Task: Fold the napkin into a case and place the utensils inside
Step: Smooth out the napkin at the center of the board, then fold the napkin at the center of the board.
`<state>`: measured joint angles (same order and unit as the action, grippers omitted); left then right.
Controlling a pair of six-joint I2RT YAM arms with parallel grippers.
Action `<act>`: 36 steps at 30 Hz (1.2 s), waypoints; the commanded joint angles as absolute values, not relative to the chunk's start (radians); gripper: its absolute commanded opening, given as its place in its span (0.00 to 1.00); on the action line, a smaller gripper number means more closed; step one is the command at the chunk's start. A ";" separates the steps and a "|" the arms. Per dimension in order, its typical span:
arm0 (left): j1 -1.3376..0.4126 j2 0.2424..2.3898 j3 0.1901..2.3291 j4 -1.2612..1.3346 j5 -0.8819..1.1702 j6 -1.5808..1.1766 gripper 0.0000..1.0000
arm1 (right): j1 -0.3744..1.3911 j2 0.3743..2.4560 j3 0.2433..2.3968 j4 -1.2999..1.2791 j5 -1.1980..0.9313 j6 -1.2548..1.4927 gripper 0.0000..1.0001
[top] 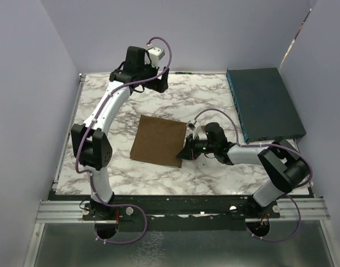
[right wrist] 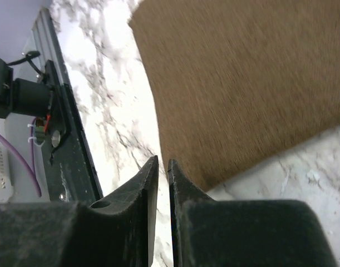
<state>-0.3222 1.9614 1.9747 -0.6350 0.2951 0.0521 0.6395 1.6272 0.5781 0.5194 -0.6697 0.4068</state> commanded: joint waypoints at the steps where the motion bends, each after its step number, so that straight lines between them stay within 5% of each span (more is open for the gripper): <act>1: -0.332 1.887 1.804 -0.541 0.368 0.148 0.99 | 0.637 1.543 0.636 0.427 -0.683 0.336 0.19; 3: -0.333 1.874 1.781 -0.522 0.388 0.160 0.99 | 0.637 1.494 0.664 0.350 -0.653 0.286 0.24; 9: -0.334 1.802 1.706 -0.426 0.375 0.175 0.99 | 0.637 1.229 0.706 0.168 -0.235 0.093 0.65; 11: -0.345 1.805 1.685 -0.426 0.369 0.172 0.99 | 0.637 1.128 0.651 0.274 -0.057 0.072 0.95; 12: -0.357 1.801 1.661 -0.423 0.365 0.189 0.97 | 0.637 1.095 0.611 0.343 0.034 0.074 0.99; 16: -0.435 1.787 1.537 -0.378 0.332 0.232 0.92 | 0.637 1.029 0.531 0.430 0.002 -0.094 1.00; 25: -0.572 1.849 1.411 -0.383 0.348 0.261 0.89 | 0.645 1.027 0.600 -0.032 -0.253 -0.605 1.00; 36: -0.606 1.918 1.367 -0.453 0.304 0.324 0.70 | 0.833 1.193 0.535 0.050 -0.116 -0.827 1.00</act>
<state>-0.6025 1.8660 1.3796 -0.4110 0.3370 0.2951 0.7856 1.1164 0.5564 0.0204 -0.1677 -0.7105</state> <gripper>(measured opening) 0.735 0.998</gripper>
